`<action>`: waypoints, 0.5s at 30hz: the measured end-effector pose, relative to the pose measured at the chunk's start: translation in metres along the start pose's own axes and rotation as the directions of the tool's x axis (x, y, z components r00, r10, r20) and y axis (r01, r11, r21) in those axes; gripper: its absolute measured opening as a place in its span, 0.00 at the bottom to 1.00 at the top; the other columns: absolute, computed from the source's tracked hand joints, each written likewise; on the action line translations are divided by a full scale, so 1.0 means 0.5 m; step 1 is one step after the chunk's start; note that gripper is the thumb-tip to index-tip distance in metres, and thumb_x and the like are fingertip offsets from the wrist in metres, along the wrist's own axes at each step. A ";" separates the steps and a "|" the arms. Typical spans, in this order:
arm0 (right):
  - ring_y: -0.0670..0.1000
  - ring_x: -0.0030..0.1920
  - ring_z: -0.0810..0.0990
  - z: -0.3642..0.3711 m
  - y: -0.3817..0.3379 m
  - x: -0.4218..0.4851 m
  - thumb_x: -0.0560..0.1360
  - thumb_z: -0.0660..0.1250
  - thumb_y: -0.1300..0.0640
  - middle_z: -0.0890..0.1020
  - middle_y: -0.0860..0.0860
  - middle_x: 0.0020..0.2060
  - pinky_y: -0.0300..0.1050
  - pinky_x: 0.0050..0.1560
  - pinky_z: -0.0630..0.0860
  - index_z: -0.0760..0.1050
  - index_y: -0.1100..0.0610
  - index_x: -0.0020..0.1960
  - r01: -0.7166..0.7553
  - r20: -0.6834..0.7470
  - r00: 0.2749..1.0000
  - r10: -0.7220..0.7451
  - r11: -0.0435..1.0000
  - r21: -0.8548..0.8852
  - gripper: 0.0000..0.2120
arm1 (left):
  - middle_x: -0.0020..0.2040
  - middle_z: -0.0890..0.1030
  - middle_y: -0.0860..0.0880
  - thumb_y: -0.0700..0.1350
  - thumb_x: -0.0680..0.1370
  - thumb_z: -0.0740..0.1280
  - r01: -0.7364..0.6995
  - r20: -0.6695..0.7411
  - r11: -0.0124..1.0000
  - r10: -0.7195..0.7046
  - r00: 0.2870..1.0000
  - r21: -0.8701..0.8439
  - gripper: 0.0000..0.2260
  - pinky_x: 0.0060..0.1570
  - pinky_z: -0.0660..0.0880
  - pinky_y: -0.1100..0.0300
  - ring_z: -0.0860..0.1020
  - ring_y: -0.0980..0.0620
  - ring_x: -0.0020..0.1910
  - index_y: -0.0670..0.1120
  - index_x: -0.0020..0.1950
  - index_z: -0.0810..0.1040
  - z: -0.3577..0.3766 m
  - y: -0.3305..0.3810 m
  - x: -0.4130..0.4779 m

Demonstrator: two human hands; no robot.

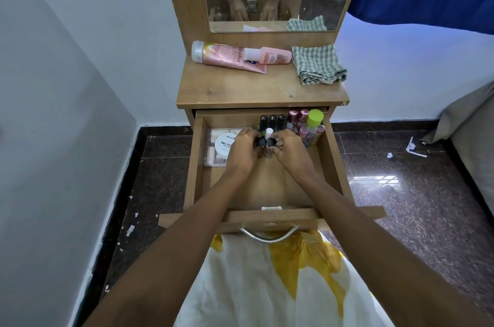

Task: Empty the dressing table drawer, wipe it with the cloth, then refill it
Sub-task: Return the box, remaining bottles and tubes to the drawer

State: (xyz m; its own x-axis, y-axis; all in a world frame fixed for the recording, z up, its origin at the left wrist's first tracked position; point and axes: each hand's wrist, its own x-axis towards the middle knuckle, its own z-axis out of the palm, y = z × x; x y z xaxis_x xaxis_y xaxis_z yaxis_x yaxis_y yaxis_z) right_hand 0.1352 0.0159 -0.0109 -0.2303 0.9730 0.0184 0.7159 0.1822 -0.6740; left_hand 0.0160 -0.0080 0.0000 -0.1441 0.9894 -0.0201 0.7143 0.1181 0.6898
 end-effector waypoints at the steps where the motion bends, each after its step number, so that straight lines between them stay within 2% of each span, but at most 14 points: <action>1: 0.57 0.53 0.79 -0.001 0.001 -0.001 0.71 0.67 0.68 0.77 0.60 0.55 0.52 0.54 0.77 0.75 0.64 0.58 0.003 -0.002 1.000 -0.003 1.000 0.004 0.15 | 0.57 0.77 0.39 0.29 0.72 0.63 0.003 -0.009 1.000 -0.003 1.000 -0.003 0.15 0.55 0.75 0.52 0.77 0.42 0.55 0.37 0.58 0.78 0.000 0.000 0.001; 4: 0.57 0.53 0.79 -0.005 0.000 -0.004 0.72 0.66 0.68 0.77 0.60 0.56 0.51 0.55 0.77 0.75 0.64 0.59 0.003 -0.008 1.000 -0.003 1.000 0.006 0.16 | 0.57 0.77 0.40 0.28 0.73 0.61 0.008 -0.039 1.000 -0.008 0.999 0.000 0.16 0.54 0.75 0.51 0.77 0.42 0.54 0.38 0.57 0.78 -0.004 -0.003 0.001; 6: 0.56 0.53 0.79 -0.009 0.000 -0.006 0.73 0.66 0.67 0.77 0.60 0.55 0.51 0.55 0.77 0.75 0.64 0.59 0.006 -0.019 1.000 -0.006 1.000 -0.005 0.14 | 0.57 0.78 0.41 0.28 0.73 0.62 0.013 -0.045 1.000 -0.012 0.999 0.013 0.15 0.52 0.75 0.55 0.77 0.43 0.54 0.39 0.58 0.78 -0.009 -0.002 0.001; 10: 0.57 0.51 0.79 -0.017 -0.006 -0.015 0.73 0.66 0.65 0.78 0.60 0.53 0.51 0.52 0.76 0.76 0.65 0.55 0.019 -0.041 0.999 -0.020 0.999 -0.029 0.11 | 0.55 0.79 0.42 0.30 0.74 0.62 0.001 -0.059 0.999 0.001 0.998 0.036 0.12 0.40 0.70 0.64 0.78 0.46 0.50 0.40 0.55 0.78 -0.020 -0.001 -0.002; 15: 0.55 0.49 0.79 -0.039 -0.023 -0.024 0.74 0.65 0.64 0.79 0.60 0.50 0.49 0.50 0.76 0.77 0.64 0.53 0.059 -0.103 0.993 -0.063 0.997 -0.039 0.09 | 0.56 0.80 0.44 0.35 0.75 0.65 -0.040 -0.096 0.998 0.044 0.994 0.043 0.11 0.50 0.76 0.55 0.78 0.46 0.53 0.43 0.56 0.78 -0.046 0.007 -0.012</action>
State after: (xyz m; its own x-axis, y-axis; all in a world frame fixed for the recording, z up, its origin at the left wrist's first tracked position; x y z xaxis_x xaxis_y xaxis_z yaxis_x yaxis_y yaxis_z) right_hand 0.1427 0.0051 0.0112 -0.2054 0.9691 0.1368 0.7264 0.2446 -0.6423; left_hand 0.0038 -0.0152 0.0192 -0.1775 0.9809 0.0792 0.7483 0.0823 0.6583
